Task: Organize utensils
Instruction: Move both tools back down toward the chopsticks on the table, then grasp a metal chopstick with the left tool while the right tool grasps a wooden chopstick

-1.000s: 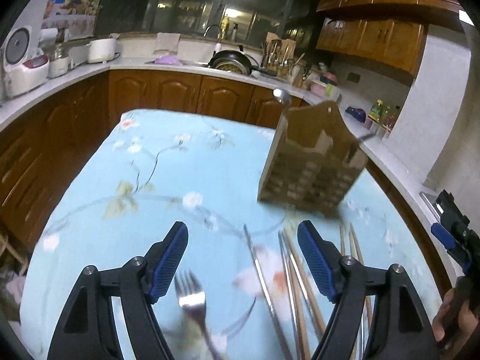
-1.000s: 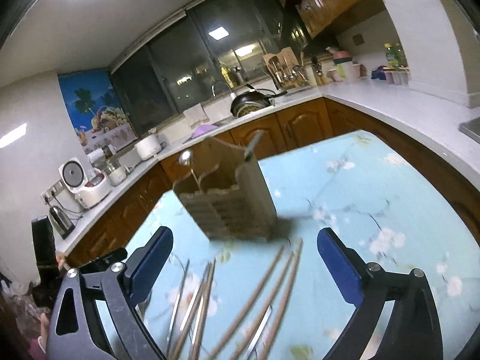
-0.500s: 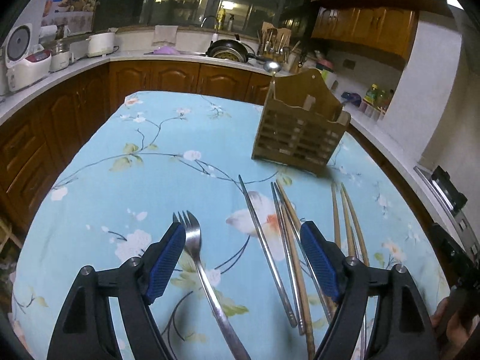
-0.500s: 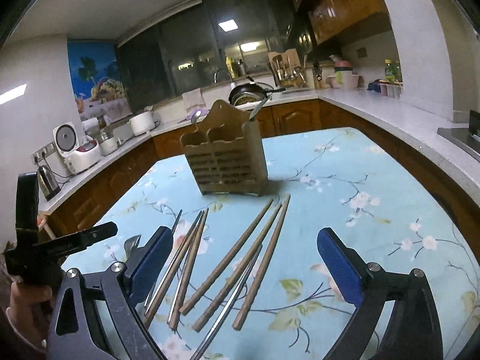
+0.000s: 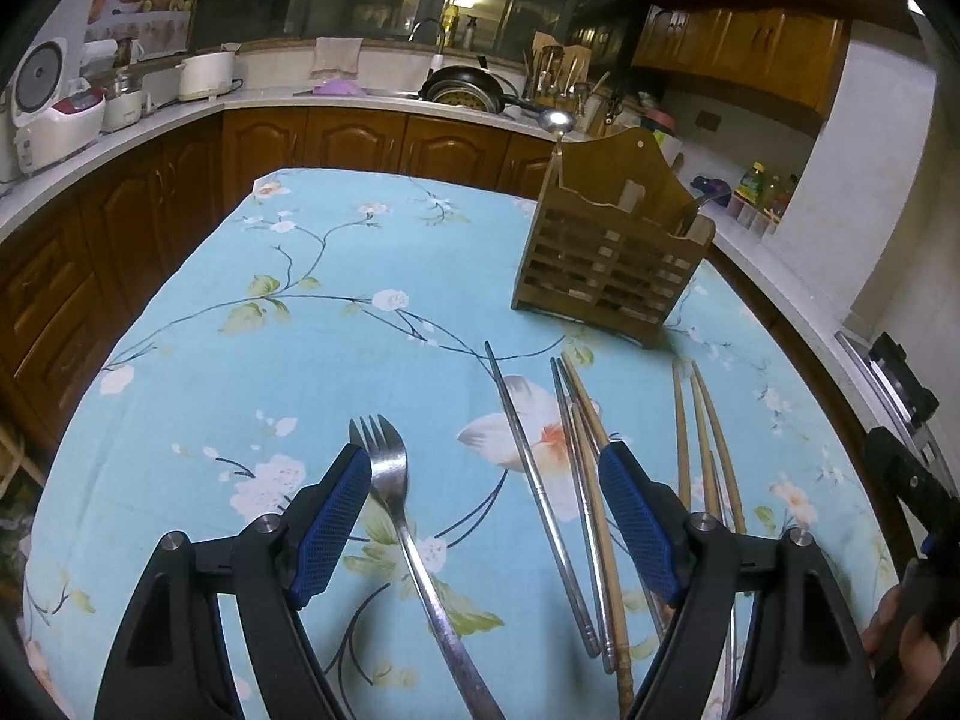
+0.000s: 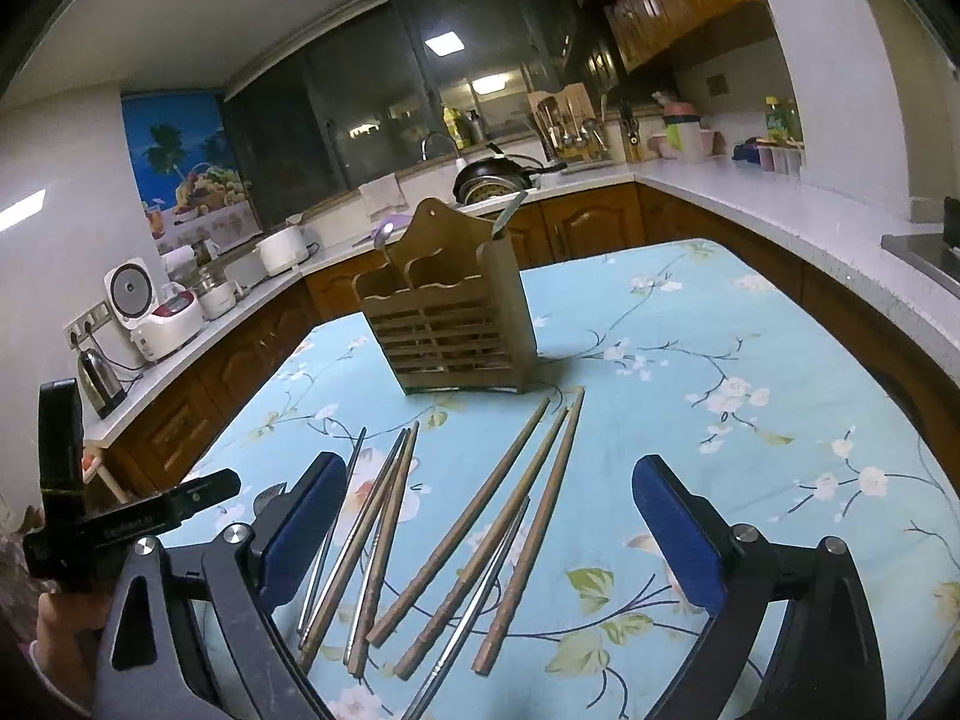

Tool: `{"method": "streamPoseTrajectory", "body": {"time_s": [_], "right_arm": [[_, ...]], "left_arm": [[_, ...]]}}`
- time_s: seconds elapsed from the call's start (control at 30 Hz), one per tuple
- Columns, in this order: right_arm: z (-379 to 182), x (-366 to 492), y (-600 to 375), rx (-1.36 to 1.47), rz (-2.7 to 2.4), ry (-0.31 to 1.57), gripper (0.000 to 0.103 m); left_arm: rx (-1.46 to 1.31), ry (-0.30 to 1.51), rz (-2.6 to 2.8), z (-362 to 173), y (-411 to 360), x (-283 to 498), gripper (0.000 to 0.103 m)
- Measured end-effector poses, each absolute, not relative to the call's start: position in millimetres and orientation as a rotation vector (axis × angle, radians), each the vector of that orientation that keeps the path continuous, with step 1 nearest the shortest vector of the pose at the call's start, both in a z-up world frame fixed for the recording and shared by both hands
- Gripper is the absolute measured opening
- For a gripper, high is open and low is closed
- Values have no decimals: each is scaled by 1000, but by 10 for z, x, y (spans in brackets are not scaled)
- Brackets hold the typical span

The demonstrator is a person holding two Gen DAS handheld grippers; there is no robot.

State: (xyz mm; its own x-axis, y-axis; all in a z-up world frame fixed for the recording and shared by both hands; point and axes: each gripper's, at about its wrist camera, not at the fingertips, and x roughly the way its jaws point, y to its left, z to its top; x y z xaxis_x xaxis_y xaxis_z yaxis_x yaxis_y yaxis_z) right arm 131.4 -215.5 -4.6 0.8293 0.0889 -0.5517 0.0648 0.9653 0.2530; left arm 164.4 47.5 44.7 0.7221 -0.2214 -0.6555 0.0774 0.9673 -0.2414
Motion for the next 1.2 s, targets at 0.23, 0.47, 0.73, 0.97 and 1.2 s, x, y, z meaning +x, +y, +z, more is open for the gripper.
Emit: {"method": "streamPoseTrajectory", "body": {"time_s": [0.23, 0.47, 0.73, 0.97, 1.2], "right_arm": [[-116, 1522, -2246, 310, -6, 650, 72], [-265, 1869, -2340, 323, -46, 739, 48], [-586, 2370, -2483, 328, -85, 872, 32], [-850, 2747, -2617, 319, -120, 973, 25], [-907, 2893, -2549, 221, -121, 1000, 21]], "left_arm": [[-195, 786, -167, 452, 439, 1847, 75], [-162, 853, -203, 381, 315, 2219, 52], [-138, 936, -216, 227, 162, 2731, 34], [-136, 1008, -213, -7, 95, 3135, 30], [-78, 1023, -205, -156, -68, 3329, 17]]}}
